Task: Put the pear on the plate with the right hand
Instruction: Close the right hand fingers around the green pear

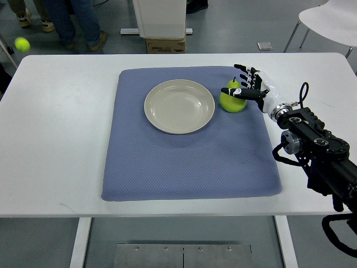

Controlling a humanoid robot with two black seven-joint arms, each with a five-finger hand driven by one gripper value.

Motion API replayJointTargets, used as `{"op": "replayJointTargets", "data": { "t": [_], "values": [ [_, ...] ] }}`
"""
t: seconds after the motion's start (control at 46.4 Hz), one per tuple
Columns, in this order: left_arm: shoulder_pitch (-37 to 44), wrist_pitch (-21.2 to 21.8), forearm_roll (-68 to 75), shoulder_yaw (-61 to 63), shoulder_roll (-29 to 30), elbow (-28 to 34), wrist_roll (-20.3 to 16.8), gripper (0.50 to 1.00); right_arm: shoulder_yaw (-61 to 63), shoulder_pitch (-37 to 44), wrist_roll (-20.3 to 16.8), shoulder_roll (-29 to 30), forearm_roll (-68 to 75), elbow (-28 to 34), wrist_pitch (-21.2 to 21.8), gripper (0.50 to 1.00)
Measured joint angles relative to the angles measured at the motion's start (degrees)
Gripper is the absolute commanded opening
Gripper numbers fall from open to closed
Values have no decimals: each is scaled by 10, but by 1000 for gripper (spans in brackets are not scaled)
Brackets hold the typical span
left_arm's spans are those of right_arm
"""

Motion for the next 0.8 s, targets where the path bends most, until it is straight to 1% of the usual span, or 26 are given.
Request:
{"op": "replayJointTargets", "data": {
  "t": [0.065,0.172,0.625,0.798],
  "values": [
    [0,0,0,0,0,0,0,1000,0,2,9,0,-7,-18,0,995],
    [0,0,0,0,0,0,0,1000,-1,3,13,0,-8,-24,0,995],
    [0,0,0,0,0,0,0,1000,-32,3,28,0,-11,-20,1,993],
    [0,0,0,0,0,0,0,1000,-39,3,35,0,-8,-19,10,989]
  ]
}}
